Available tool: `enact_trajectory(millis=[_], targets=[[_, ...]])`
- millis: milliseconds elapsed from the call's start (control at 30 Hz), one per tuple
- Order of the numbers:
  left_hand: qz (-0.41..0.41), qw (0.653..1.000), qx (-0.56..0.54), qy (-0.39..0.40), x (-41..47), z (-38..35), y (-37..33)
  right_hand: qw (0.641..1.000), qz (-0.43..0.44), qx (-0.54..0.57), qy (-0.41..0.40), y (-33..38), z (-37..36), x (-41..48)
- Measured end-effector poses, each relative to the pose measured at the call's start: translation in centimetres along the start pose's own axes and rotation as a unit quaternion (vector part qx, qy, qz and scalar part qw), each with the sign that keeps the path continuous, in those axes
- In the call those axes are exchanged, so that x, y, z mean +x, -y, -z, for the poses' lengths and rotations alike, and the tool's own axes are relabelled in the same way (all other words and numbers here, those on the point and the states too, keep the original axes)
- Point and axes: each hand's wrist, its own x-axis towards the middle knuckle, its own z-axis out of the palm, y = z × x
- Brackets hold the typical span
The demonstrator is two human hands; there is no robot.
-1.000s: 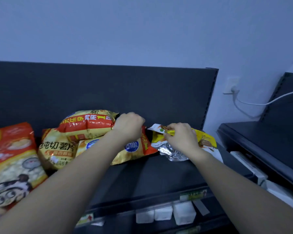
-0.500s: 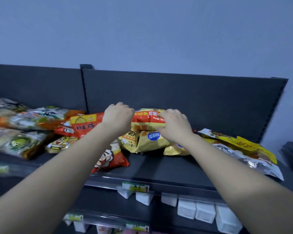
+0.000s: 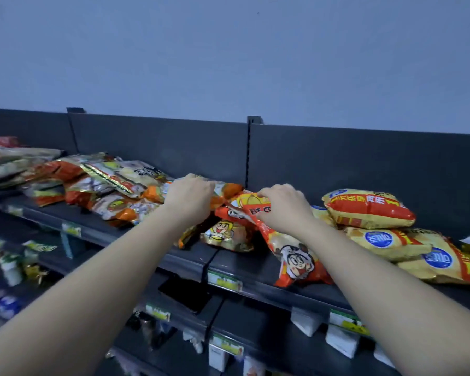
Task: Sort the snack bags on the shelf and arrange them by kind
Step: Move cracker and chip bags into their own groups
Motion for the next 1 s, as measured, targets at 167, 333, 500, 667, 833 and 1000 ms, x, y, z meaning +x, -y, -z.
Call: enact_trajectory(millis=[167, 333, 500, 667, 833, 1000], targets=[[0.019, 0.999, 0.019, 0.04, -1.4, -3.4, 7.2, 0.999, 0.002, 0.043, 0.011, 6.3, -3.1, 3.0], [0.038, 0.995, 0.008, 0.094, -1.7, -6.8, 12.2, 0.998, 0.004, 0.058, 0.029, 10.5, -5.3, 6.0], [0.073, 0.992, 0.009, 0.102, -0.7, -9.6, 16.6, 0.997, 0.032, 0.062, 0.031, 13.7, -7.4, 10.6], [0.122, 0.987, 0.007, 0.109, 1.0, -13.2, 21.1, 0.994, 0.071, 0.072, 0.035, 17.1, -10.0, 16.2], [0.166, 0.978, 0.01, 0.127, 3.1, -16.4, 25.9, 0.989, 0.123, 0.07, 0.04, 20.7, -12.3, 22.0], [0.19, 0.976, -0.07, 0.081, 4.4, -19.7, 29.9, 0.979, 0.162, 0.076, 0.093, 24.6, -15.4, 26.3]])
